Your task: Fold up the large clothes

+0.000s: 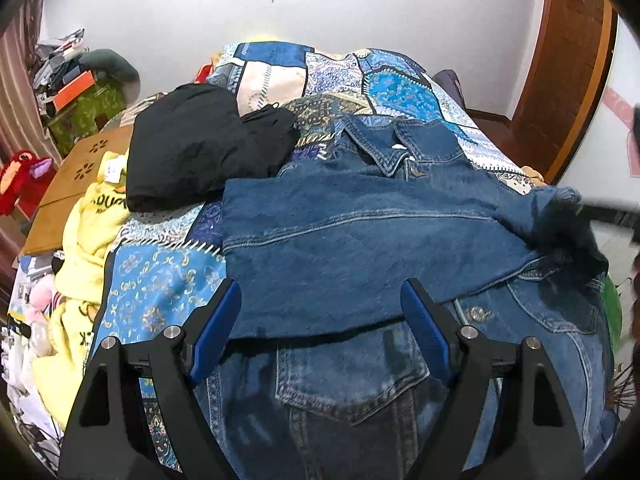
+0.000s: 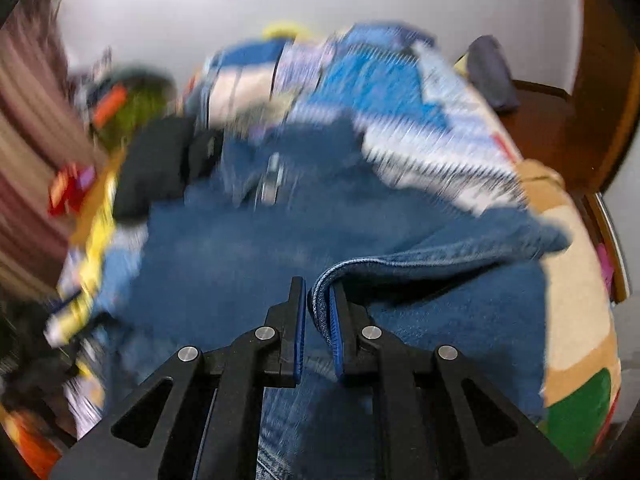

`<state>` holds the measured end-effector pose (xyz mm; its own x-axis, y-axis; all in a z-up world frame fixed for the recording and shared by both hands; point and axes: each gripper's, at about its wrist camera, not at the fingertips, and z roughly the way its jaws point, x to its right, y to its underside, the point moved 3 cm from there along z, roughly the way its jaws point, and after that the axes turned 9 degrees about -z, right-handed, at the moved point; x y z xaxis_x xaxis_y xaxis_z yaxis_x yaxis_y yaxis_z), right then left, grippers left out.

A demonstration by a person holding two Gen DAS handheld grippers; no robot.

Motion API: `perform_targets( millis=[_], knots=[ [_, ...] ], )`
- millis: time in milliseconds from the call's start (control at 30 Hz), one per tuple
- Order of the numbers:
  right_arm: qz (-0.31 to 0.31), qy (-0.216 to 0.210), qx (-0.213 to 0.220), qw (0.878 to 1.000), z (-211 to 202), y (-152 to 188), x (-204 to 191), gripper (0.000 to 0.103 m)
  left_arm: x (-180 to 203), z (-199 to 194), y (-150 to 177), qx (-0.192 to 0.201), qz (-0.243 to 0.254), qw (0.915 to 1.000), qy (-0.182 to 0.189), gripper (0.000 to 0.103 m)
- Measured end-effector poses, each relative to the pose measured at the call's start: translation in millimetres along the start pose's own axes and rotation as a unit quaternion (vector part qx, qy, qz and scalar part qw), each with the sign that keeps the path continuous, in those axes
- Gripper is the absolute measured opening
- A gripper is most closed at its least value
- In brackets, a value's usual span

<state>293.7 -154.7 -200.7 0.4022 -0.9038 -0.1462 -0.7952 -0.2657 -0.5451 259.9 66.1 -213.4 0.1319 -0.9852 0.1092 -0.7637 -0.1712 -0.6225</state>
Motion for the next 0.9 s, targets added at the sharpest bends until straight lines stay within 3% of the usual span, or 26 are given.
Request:
perform_targets(
  millis=[100, 167, 233, 300, 400, 533, 667, 800, 900],
  knots=[
    [-0.026, 0.016, -0.036, 0.999, 14.3, 9.7, -8.6, 0.018, -1.9, 1.6, 3.5, -0.005, 0.002, 1.0000, -0.002, 0.081],
    [-0.042, 0.009, -0.066, 0.997, 15.7, 14.0, -11.5, 0.032, 0.8, 2.5, 4.6, -0.008, 0.006, 1.0000, -0.003, 0.081],
    [-0.055, -0.003, -0.072, 0.996, 6.6, 17.7, -13.0, 0.043, 6.1, 3.4, 4.0, -0.008, 0.011, 0.9999, -0.001, 0.081],
    [-0.058, -0.004, -0.068, 0.996, -0.2, 18.1, -14.5, 0.043, 15.5, 1.3, 1.5, -0.006, 0.019, 0.9998, 0.005, 0.081],
    [-0.058, 0.011, -0.044, 0.997, -21.4, 18.5, -2.4, 0.043, 39.6, -4.6, -8.0, 0.006, 0.045, 0.9988, 0.018, 0.081],
    [-0.053, 0.071, 0.001, 0.996, -47.5, 13.6, 18.2, 0.046, 76.1, -11.5, -23.1, 0.023, 0.081, 0.9958, 0.036, 0.081],
    [-0.032, 0.126, 0.043, 0.991, -76.7, 14.4, 51.9, 0.058, 127.5, -16.6, -39.5, 0.039, 0.120, 0.9896, 0.069, 0.081],
    [0.009, 0.163, 0.069, 0.984, -94.2, 21.8, 87.0, 0.060, 179.8, -10.0, -46.7, 0.031, 0.161, 0.9809, 0.105, 0.081],
    [0.041, 0.181, 0.077, 0.980, -99.3, 29.5, 112.6, 0.060, 218.8, 6.4, -46.2, 0.003, 0.189, 0.9729, 0.133, 0.081]
  ],
)
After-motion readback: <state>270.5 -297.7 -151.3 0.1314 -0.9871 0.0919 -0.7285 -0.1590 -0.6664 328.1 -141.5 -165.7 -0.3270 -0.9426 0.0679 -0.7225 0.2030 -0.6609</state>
